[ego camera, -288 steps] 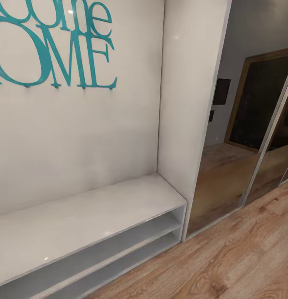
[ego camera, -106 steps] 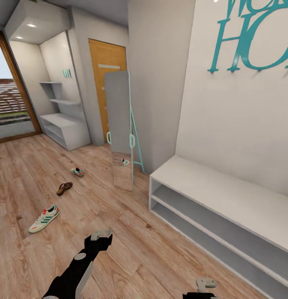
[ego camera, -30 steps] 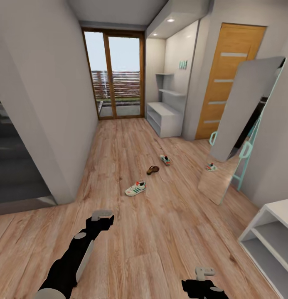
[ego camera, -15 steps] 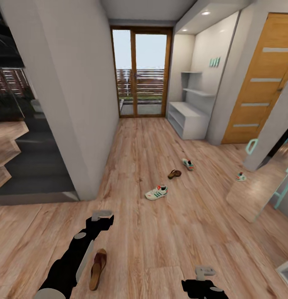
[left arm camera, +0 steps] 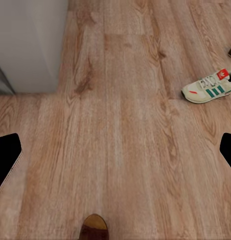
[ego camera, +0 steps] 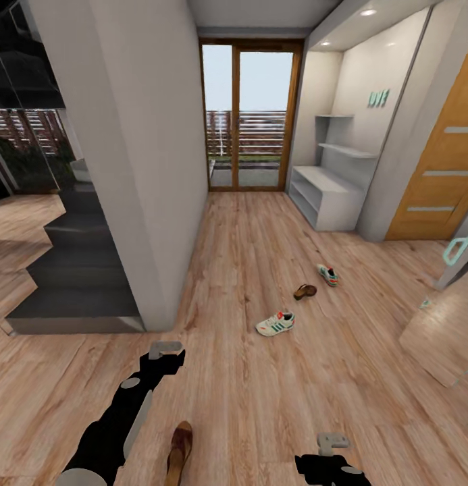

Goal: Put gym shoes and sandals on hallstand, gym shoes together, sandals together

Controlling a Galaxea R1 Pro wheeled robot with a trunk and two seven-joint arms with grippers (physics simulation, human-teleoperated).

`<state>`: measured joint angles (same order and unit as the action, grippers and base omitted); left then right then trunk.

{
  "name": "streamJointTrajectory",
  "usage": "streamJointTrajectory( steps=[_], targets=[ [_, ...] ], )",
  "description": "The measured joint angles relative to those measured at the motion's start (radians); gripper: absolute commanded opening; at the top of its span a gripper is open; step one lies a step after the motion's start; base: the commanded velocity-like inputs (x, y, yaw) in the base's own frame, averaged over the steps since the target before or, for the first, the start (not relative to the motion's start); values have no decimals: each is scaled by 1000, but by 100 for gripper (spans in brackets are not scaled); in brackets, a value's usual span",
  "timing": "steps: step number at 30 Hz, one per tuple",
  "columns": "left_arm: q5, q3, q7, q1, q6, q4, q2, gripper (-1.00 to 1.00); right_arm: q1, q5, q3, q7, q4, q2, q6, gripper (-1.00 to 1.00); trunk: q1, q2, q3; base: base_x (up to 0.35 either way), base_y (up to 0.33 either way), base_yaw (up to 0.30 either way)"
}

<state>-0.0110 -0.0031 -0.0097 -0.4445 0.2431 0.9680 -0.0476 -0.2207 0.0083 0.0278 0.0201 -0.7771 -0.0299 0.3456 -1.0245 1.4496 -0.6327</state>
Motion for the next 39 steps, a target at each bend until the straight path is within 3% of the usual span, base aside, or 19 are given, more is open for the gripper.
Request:
streamJointTrajectory(
  steps=[11, 31, 34, 39],
  targets=[
    [1, 0, 0, 0, -1, -1, 0, 100, 0, 0, 0, 0, 0, 0, 1, 100, 0, 0, 0, 214, 124, -79],
    [4, 0, -1, 0, -7, -21, 0, 100, -3, -4, 8, -6, -7, 1, 4, 100, -1, 0, 0, 6, 3, -27],
    [4, 1, 0, -1, -6, -38, 0, 100, -35, -6, 8, -6, -32, 2, 15, 100, -1, 0, 0, 0, 0, 0],
    [3, 3, 1, -19, -5, -51, 0, 100, -176, -9, 8, -2, -75, 1, 161, 100, -1, 0, 0, 0, 0, 0]
  ],
)
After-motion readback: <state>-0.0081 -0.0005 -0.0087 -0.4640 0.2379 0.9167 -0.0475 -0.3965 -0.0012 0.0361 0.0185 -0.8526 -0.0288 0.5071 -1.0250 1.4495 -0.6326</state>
